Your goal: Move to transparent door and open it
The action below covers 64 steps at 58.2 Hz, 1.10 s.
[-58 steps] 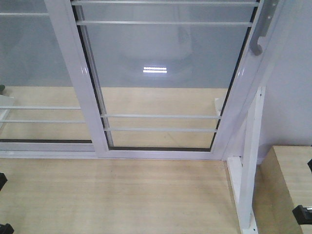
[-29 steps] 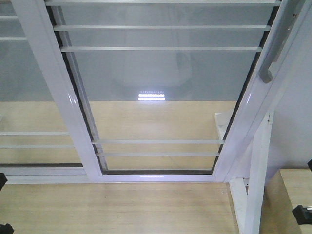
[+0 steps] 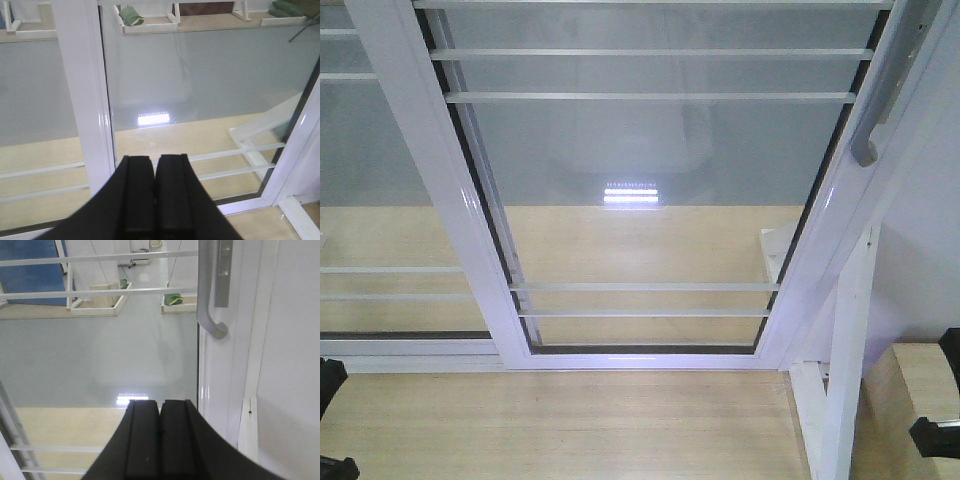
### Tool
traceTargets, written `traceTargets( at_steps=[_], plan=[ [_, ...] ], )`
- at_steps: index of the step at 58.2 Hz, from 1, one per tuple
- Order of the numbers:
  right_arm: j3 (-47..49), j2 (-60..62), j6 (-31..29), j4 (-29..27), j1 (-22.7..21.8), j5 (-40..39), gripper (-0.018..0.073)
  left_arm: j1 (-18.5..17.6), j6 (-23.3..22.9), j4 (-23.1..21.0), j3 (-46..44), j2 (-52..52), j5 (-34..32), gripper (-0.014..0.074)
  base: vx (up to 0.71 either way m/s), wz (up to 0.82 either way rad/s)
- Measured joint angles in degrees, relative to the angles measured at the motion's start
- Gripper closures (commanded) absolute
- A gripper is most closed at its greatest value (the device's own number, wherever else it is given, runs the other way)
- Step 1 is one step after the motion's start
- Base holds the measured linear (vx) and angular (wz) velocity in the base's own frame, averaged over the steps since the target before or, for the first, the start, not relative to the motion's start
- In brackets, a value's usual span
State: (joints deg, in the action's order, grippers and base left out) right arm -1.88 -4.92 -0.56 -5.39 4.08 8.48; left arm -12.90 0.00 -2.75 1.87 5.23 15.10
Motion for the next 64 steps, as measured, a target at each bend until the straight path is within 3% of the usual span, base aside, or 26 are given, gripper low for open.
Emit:
traceTargets(
  at_steps=[64],
  plan=[
    [0.0,-1.0,0.0,0.0,0.0,1.6,0.0561,0.0,0.0,-0.1,0.0,0.5,1.1,0.0602,0.01,0.00]
  ],
)
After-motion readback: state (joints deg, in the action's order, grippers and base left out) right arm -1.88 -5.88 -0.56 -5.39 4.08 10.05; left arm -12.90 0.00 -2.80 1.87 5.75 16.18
